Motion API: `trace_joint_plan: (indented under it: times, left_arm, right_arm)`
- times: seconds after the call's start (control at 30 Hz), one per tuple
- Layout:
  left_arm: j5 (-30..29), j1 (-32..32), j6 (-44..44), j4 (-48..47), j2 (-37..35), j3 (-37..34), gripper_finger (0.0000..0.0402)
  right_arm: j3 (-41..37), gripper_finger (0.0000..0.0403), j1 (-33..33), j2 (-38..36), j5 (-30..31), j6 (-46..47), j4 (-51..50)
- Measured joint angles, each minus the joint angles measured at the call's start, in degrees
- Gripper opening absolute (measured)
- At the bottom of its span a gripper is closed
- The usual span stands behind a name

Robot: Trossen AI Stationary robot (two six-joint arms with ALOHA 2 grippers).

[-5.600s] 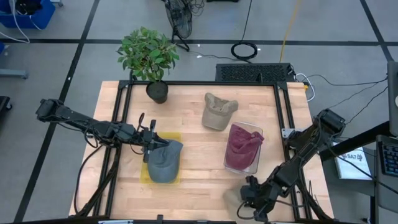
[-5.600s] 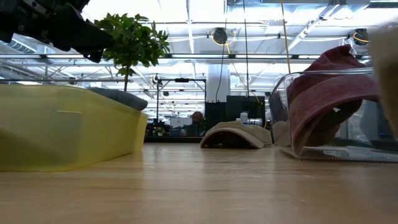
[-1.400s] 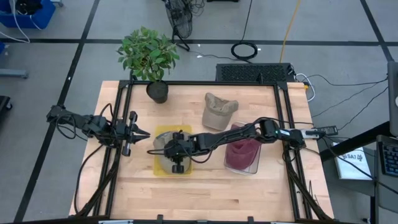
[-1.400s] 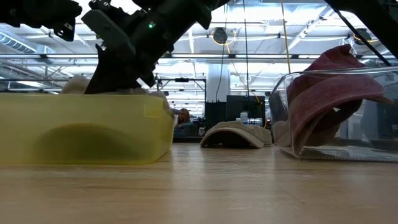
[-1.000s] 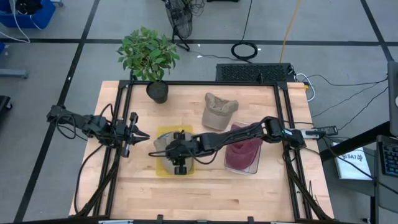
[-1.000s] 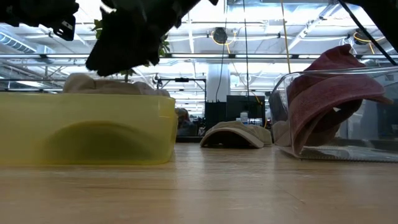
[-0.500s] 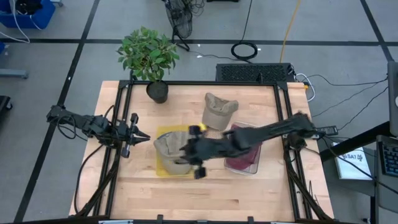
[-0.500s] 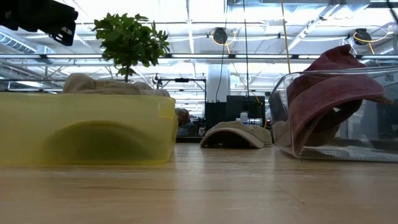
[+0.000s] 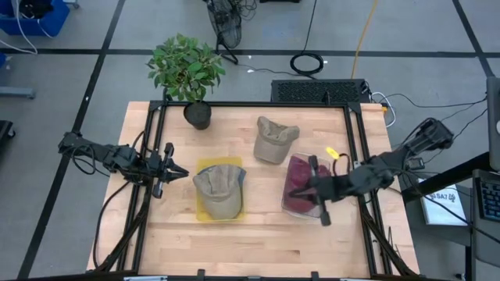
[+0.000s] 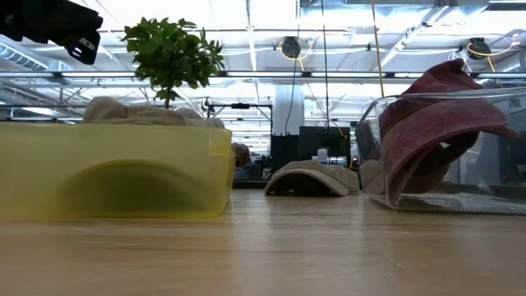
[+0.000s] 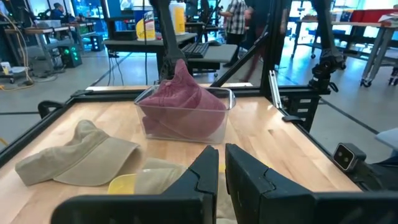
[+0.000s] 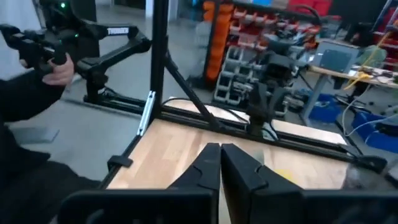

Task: Pick and place caps into container
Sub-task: Put the brown cap into the yellow container

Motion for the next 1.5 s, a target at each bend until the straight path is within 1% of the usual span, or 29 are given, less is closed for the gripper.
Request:
trace_joint_plan:
  times: [0.13, 0.27, 0.37, 0.5, 0.57, 0.7, 0.77, 0.93, 1.13, 1.23, 1.37, 1.5]
  left_arm:
    - [0.00, -0.01, -0.61, 0.05, 0.00, 0.00, 0.0037]
    - [0.00, 0.00, -1.19, 0.50, 0.00, 0.00, 0.0037]
    - [-0.02, 0.01, -1.19, 1.27, 0.10, 0.00, 0.0037]
    - [-0.05, 0.02, -0.97, 2.12, 0.35, 0.00, 0.0037]
    - [-0.91, 0.01, -0.93, 2.14, 0.35, 0.00, 0.0037]
    - [-3.29, 0.00, -0.81, 2.19, 0.35, 0.00, 0.0037]
    - [-4.40, -0.01, -0.81, 2.19, 0.35, 0.00, 0.0037]
    - [-4.59, 0.02, -0.86, 2.19, 0.35, 0.00, 0.0037]
    - [-4.68, 0.08, -0.09, 2.54, 0.35, 0.00, 0.0037]
    - [-5.18, 0.08, 0.58, 2.79, 0.35, 0.00, 0.0037]
    - [-7.97, 0.11, 0.84, 2.68, 0.81, 0.00, 0.0037]
    - [-11.25, 0.13, 1.18, 2.54, 2.36, 0.00, 0.0037]
  right_arm:
    - [-16.29, 0.0002, 1.04, -9.10, -0.21, 0.93, 13.29]
    - [-29.28, 0.0001, 1.63, -19.07, -0.53, 0.27, 23.17]
    - [-36.47, 0.0001, 0.83, -27.36, -0.08, 0.24, 28.28]
    - [-43.66, 0.0000, 0.34, -36.13, -4.61, 0.30, 30.21]
    - [-46.72, 0.0000, 0.34, -39.62, -4.32, 0.63, 30.86]
    - [-51.83, 0.0000, 0.31, -46.03, -2.89, -0.53, 31.08]
    - [-54.17, 0.0000, 0.31, -49.35, -3.09, -1.85, 31.60]
    - [-59.21, 0.0000, 0.31, -54.63, -3.19, -2.88, 35.02]
    - [-62.38, 0.0000, 0.31, -56.66, -3.04, -2.91, 35.02]
    - [-63.75, 0.0000, 0.31, -56.61, -3.00, -5.40, 34.72]
    - [-65.99, 0.0000, 0.31, -56.63, -2.88, -5.88, 35.36]
    - [-66.12, 0.0000, 0.31, -56.59, -2.89, -5.15, 36.39]
